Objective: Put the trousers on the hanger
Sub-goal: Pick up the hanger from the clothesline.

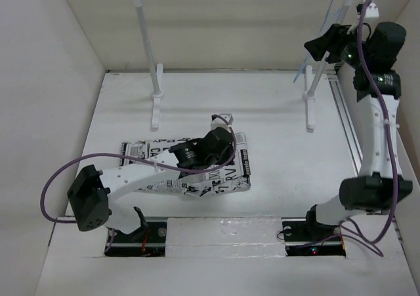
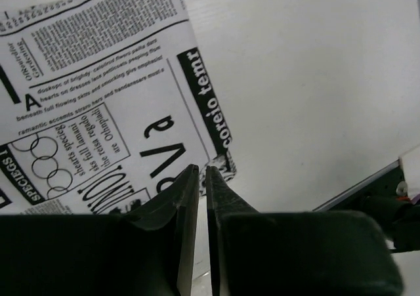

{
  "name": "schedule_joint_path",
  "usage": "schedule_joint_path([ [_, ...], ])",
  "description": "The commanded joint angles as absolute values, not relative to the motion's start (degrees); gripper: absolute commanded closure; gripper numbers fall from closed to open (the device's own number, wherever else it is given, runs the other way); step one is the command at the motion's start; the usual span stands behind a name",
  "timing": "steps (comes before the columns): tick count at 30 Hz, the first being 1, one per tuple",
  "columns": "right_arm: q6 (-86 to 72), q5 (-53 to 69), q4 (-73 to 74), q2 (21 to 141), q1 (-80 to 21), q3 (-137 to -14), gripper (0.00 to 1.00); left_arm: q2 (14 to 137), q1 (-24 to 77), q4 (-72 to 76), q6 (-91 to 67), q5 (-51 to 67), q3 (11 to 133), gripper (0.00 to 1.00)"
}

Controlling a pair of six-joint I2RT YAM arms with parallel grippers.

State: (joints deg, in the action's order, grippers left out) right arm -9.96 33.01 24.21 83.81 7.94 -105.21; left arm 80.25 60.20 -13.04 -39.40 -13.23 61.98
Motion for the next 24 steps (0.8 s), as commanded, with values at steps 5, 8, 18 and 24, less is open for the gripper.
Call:
schedule_joint_path([
  [5, -14.8, 40.3, 18.6, 94.0, 10.2, -108.0, 0.3, 72.7, 59.7, -10.8, -37.6, -9.1, 55.3, 0.9],
  [8, -17.8, 39.0, 13.1, 92.9, 10.7, -103.4, 0.32, 70.7, 59.7, -10.3, -38.5, -8.8, 52.6, 0.89],
  [18, -21.5, 42.0, 3.6, 96.1, 9.1, -97.0, 0.33, 71.2, 59.7, -11.2, -38.8, -9.1, 52.9, 0.88],
  [24, -22.9, 41.7, 0.7, 97.7, 8.0, -95.6, 0.55, 71.3, 59.7, -12.0, -40.0, -9.4, 52.6, 0.88],
])
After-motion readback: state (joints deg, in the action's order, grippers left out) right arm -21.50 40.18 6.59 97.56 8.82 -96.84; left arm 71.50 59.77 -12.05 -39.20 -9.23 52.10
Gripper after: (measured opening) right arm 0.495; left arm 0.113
